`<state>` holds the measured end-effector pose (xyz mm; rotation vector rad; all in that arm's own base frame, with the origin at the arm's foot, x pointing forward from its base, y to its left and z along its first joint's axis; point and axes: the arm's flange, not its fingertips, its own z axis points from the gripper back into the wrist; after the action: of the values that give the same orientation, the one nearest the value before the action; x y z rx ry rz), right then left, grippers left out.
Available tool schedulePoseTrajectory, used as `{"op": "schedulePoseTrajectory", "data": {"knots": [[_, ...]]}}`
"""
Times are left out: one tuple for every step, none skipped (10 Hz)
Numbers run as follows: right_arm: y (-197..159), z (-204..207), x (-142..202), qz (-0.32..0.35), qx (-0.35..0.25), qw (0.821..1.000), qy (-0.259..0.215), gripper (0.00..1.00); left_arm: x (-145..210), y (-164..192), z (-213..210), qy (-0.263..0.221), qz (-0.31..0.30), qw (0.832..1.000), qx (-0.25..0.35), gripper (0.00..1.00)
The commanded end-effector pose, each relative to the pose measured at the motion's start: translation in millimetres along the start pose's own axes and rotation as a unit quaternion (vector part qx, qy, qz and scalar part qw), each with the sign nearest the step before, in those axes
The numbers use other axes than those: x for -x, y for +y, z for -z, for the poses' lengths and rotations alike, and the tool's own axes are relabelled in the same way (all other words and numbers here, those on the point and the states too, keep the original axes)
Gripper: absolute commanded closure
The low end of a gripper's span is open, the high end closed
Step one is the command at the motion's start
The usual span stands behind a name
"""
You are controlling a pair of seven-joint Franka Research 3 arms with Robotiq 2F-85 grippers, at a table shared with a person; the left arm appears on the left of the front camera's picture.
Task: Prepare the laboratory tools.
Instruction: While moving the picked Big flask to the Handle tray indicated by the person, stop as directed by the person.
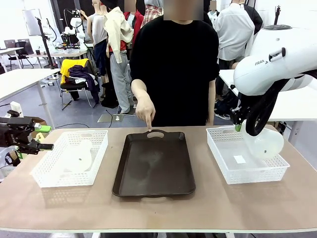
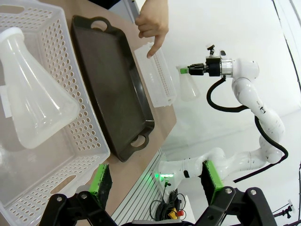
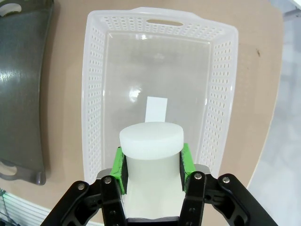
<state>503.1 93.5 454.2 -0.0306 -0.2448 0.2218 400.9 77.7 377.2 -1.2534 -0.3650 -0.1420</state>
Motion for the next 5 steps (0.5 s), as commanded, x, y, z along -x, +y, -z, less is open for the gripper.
{"op": "schedulePoseTrajectory", "data": {"knots": [[-0.8, 0.0, -1.5, -0.008, -0.001, 1.0, -0.001, 1.0, -0.1, -1.9, -1.5, -0.002, 0.005, 1.0, 0.006, 0.0], [0.0, 0.0, 0.0, 0.0, 0.0, 1.0, 0.0, 1.0, -0.1, -1.9, -1.5, -0.002, 0.005, 1.0, 0.006, 0.0], [6.6, -2.0, -3.9, 0.002, -0.009, 1.0, -0.004, 1.0, -0.1, -1.9, -1.5, -0.002, 0.005, 1.0, 0.006, 0.0], [13.1, -8.5, -5.3, 0.007, -0.004, 1.0, -0.005, 1.0, -0.1, -1.9, -1.5, -0.002, 0.005, 1.0, 0.006, 0.0], [21.8, -16.0, -5.8, 0.016, -0.003, 1.0, -0.008, 1.0, -0.1, -1.9, -1.5, -0.002, 0.005, 1.0, 0.006, 0.0]]}}
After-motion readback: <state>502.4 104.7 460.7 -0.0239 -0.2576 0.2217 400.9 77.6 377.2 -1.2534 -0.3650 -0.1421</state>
